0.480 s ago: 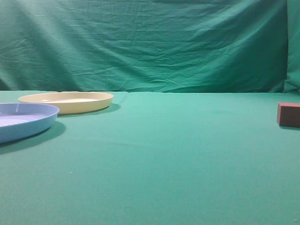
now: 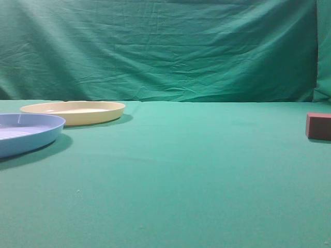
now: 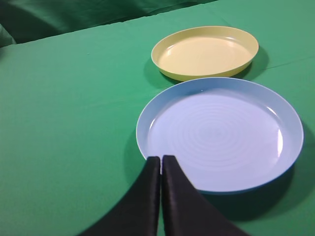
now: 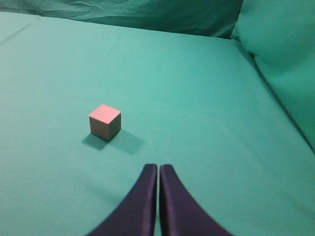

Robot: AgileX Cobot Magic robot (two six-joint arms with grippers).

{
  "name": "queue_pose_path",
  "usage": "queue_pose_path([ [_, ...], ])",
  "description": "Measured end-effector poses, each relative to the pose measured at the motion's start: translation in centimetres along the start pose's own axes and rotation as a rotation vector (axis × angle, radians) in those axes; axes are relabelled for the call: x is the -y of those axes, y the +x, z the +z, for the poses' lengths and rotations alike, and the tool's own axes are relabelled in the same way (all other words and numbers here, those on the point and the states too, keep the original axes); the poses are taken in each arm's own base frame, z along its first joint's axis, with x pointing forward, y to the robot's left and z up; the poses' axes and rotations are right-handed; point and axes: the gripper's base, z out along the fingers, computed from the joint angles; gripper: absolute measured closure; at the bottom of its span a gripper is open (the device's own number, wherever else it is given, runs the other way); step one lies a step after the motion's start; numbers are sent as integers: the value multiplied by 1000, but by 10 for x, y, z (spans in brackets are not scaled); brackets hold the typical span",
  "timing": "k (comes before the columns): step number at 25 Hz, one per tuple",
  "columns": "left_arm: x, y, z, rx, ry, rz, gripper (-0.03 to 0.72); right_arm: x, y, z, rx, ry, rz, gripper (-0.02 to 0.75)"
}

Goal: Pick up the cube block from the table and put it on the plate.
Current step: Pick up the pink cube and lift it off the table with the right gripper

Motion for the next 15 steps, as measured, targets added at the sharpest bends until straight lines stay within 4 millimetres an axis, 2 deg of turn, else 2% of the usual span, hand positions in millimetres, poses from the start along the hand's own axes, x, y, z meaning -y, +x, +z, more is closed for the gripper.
queue_pose_path([
  [10,0,0,0,0,0,0,688,1,-3,0,33,11,-11,738],
  [12,0,0,0,0,0,0,688,3,-11,-1,117,31,-9,738],
  [13,0,0,0,0,0,0,688,4,-21,-3,238,43,50,738],
  [15,0,0,0,0,0,0,688,7,-32,-6,360,65,102,738],
])
